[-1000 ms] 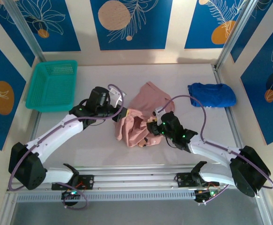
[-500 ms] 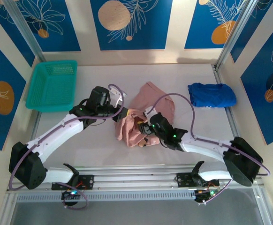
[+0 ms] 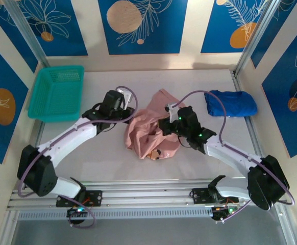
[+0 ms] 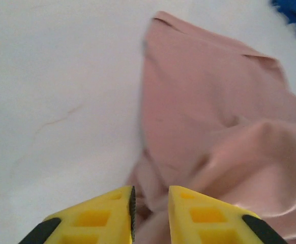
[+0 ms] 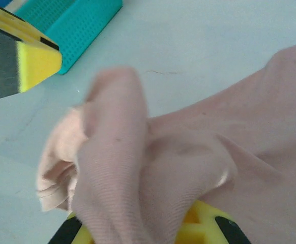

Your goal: Fold the inside-out t-shirt

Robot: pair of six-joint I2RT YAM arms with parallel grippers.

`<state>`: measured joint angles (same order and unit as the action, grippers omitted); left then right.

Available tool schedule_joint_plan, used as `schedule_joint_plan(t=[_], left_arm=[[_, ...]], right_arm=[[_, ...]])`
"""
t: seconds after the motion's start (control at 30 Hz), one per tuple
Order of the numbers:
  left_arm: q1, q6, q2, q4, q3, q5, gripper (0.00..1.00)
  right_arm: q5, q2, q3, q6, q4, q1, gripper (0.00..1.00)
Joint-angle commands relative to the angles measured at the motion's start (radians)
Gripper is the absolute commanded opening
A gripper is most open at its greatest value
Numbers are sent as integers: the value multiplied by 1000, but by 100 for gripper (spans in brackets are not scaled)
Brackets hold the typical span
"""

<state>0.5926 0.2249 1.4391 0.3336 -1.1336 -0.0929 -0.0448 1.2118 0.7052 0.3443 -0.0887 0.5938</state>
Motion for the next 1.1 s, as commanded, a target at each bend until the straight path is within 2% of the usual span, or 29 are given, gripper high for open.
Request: schedule_joint_plan(t=[0.0, 0.13, 0.23, 0.3, 0.4, 0.57, 0.9, 1.07], left_arm=[[13, -8, -9, 30, -5, -86, 37], [105, -3, -150, -13, 112, -20, 46], [188, 14, -228, -79, 201, 91, 46], [230, 27, -226, -124, 239, 163, 45], [274, 12, -132, -134, 224, 195, 44], [278, -27, 5, -158, 151, 83, 43], [266, -79, 204, -195, 12, 120, 43], [251, -83, 277, -199, -33, 118, 39]], right_arm=[[197, 23, 24, 112, 88, -44, 0], [264, 81, 64, 208, 108, -113, 0], [306, 124, 91, 236, 114, -141, 0], [329, 143, 103, 245, 119, -155, 0], [359, 152, 110, 254, 116, -170, 0], [369, 128, 107, 235, 150, -194, 0], [376, 87, 71, 231, 163, -229, 0], [382, 83, 61, 226, 162, -239, 0]])
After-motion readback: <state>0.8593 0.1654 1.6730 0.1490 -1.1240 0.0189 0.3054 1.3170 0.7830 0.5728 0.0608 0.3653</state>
